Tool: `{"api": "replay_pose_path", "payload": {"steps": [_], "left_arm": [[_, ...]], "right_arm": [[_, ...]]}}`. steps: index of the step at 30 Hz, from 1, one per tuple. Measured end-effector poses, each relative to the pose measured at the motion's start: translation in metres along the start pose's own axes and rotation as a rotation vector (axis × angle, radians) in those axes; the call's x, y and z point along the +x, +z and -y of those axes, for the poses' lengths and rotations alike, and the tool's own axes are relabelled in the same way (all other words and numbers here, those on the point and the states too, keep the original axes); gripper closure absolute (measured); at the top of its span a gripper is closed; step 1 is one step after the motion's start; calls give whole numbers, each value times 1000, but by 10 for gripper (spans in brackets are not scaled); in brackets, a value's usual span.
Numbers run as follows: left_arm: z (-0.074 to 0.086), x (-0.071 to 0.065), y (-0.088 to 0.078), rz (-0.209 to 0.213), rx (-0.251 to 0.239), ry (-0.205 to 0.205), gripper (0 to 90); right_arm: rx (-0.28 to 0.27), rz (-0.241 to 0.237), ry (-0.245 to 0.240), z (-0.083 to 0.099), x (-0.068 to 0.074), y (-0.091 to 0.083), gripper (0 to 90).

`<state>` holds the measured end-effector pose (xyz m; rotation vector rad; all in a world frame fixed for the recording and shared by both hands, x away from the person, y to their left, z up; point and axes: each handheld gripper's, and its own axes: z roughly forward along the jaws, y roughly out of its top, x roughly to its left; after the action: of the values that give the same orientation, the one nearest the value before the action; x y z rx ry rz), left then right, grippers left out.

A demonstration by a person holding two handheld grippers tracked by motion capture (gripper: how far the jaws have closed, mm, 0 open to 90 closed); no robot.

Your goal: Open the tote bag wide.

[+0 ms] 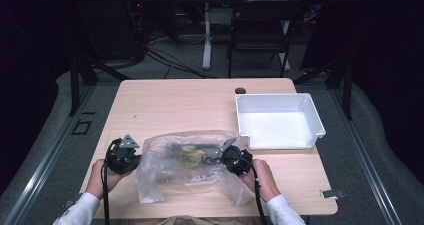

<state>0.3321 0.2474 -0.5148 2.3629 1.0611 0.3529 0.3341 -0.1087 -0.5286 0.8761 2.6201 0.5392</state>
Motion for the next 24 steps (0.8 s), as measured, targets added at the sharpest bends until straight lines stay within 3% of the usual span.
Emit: {"api": "replay_pose_path", "payload": {"steps": [3,7,9,12,13,15,16,17,18,23,24], "left_arm": [[1,4,2,-5,15,-7,895],[0,6,-2,-5,13,-17,834],[0,7,-5,-10,16,-30,662],[0,10,-13,-11,3,-65,480],[0,11,-16,-14,0,-71,447],[2,11,-25,-23,-24,-84,401],[2,11,-29,-24,-31,-95,377],[3,11,-32,-24,-34,-94,377],[3,10,-36,-29,-44,-92,347],[1,8,-45,-29,-46,-84,300],[1,9,-47,-29,-48,-86,300]], "right_arm": [[-4,14,8,1,-5,1,900],[-56,-8,33,1,-7,-6,778],[-85,-41,36,0,-7,-17,629],[-138,-113,28,-1,-3,-34,427],[-128,-130,13,-1,-2,-37,348],[-134,-153,12,-1,1,-39,323],[-121,-190,3,0,8,-37,232],[-121,-190,3,0,8,-37,232],[-91,-207,-17,-1,13,-33,167],[-42,-195,-37,-1,20,-18,166],[-24,-170,-43,-1,20,-15,187]]}}
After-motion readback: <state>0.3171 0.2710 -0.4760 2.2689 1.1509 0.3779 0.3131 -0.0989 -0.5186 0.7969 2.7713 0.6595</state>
